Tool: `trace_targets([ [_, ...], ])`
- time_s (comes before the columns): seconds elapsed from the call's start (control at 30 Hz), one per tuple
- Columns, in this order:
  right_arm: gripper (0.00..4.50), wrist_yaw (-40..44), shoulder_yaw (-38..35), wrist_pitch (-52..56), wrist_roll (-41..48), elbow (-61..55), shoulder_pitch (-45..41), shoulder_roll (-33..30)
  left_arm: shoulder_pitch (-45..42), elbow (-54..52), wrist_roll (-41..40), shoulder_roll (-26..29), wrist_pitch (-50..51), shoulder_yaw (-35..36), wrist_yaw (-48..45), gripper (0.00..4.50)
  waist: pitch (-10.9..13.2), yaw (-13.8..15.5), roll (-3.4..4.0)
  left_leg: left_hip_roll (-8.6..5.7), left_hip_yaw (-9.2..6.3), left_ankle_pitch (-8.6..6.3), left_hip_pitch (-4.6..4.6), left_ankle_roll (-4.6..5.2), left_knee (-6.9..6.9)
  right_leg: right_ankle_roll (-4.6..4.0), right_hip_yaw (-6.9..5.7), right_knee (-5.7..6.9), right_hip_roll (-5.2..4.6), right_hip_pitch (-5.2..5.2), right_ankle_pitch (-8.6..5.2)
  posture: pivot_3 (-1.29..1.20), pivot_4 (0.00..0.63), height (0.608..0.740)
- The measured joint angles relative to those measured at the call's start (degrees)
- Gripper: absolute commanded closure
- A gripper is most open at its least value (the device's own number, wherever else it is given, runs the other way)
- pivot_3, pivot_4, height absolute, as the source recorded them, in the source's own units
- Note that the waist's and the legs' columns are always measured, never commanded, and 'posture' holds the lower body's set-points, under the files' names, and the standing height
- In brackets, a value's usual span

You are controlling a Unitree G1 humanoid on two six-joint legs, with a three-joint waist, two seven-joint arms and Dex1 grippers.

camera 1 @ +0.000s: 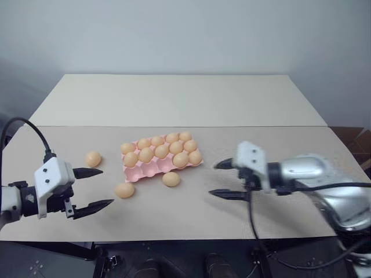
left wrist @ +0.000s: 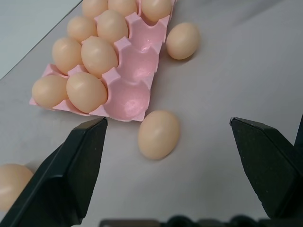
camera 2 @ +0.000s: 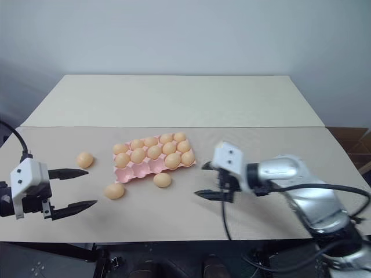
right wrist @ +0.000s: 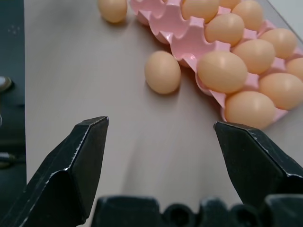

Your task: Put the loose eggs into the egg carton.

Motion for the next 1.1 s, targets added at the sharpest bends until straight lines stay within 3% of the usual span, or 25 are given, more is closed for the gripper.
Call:
trace_targets([
  [0.33,0.34,-12.6,9.4,6.7,-4.2,0.5,-0.8,10.8,0.1,0.1,0.3,0.0,-0.2,-0.1,0.4,0.00,0.0,0.2,-0.04,0.00,-0.06,0.00,-0.09,0.00,0.01,0.00,-0.12,-0.01,-0.03,-0.02,0.00,0.00,0.150,0.740],
  [0.67,0.34,-17.9,14.4,2.4,-10.4,9.5,-0.3,18.0,-0.1,0.1,0.4,-0.1,-0.2,-0.8,0.5,0.00,0.0,-0.1,-0.07,0.00,-0.06,0.00,-0.10,0.00,0.01,0.00,-0.12,0.01,-0.03,-0.05,0.00,0.00,0.150,0.740],
  [0.97,0.34,-19.6,14.4,-1.8,-13.6,16.8,-0.4,24.4,0.6,-0.3,0.6,-0.4,-0.3,-0.3,0.8,0.00,-0.1,-0.1,-0.08,0.00,-0.06,0.00,-0.10,0.00,0.01,0.00,-0.12,0.02,-0.03,-0.05,0.00,0.00,0.150,0.740],
  [1.1,1.32,-19.6,14.5,-2.3,-14.6,17.4,-0.4,25.5,0.9,-0.6,1.0,-0.6,-0.3,-0.1,1.0,0.00,-0.1,-0.1,-0.08,0.00,-0.07,0.00,-0.09,0.00,0.01,0.00,-0.12,0.03,-0.03,-0.05,0.00,0.00,0.150,0.740],
])
